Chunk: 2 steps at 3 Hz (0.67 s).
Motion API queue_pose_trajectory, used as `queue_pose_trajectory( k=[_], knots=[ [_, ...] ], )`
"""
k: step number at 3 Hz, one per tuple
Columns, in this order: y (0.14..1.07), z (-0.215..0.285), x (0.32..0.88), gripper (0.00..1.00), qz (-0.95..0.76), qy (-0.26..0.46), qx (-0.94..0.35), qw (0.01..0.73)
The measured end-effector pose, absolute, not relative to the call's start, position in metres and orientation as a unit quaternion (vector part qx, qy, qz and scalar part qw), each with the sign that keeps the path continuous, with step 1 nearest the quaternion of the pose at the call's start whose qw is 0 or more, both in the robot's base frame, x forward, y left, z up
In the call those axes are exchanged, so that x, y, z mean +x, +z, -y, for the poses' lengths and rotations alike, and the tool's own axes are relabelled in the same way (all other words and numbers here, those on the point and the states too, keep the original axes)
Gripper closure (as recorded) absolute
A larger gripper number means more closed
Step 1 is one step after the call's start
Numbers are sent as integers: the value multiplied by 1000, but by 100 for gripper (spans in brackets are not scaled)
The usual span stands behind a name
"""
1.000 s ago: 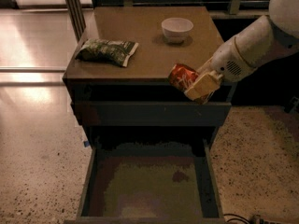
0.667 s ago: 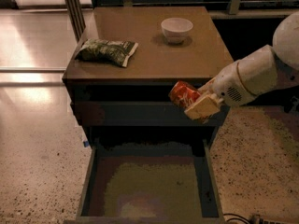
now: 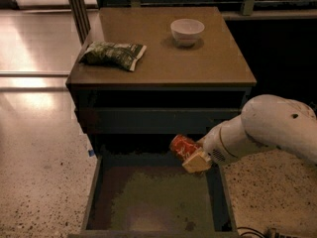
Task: Place coke can into middle drawer
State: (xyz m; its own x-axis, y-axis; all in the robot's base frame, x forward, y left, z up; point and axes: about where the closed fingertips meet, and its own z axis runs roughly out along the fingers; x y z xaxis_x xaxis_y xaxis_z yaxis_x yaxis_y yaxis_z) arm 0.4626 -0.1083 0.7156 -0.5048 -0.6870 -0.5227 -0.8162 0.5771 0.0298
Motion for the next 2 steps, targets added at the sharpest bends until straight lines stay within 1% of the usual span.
queue_pose_trajectory(
  k=[1,2],
  knots=[
    [688,109,441,100,-863,141,-439,208],
    [688,109,441,100,-863,141,-439,208]
  ],
)
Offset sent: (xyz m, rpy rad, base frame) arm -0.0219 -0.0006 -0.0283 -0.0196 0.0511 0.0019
